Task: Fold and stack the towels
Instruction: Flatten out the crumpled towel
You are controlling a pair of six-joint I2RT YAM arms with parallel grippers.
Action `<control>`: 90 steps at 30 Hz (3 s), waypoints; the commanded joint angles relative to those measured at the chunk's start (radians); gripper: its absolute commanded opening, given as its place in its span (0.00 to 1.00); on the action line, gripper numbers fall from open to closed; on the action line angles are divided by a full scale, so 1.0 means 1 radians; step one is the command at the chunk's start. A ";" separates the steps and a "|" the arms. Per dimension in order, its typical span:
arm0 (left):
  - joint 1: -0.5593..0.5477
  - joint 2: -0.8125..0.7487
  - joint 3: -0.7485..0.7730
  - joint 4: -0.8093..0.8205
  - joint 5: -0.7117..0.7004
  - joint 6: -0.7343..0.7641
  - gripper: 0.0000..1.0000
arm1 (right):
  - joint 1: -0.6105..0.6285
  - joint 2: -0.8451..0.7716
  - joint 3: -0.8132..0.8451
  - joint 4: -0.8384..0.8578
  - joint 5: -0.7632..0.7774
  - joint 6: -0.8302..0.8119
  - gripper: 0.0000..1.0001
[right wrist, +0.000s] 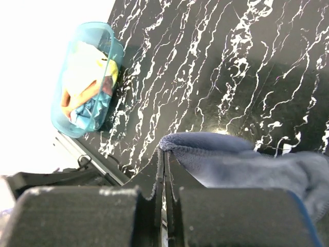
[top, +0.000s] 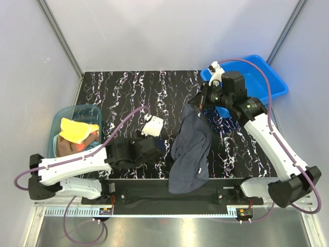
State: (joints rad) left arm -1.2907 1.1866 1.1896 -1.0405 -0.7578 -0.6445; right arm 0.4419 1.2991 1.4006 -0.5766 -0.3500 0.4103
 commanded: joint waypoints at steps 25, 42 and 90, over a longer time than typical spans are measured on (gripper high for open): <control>0.366 0.392 -0.096 0.908 0.685 0.457 0.58 | -0.207 -0.043 -0.614 0.067 0.361 0.194 0.00; 0.467 0.650 -0.004 1.013 0.922 0.597 0.49 | -0.236 -0.023 -0.586 0.078 0.298 0.139 0.00; 0.556 0.792 0.091 1.085 0.996 0.654 0.31 | -0.239 -0.063 -0.557 0.040 0.278 0.090 0.00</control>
State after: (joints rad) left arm -0.7437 1.9671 1.2312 -0.0261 0.2073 -0.0074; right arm 0.2081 1.2606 0.7986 -0.5217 -0.0711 0.5167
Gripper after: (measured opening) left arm 0.317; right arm 0.010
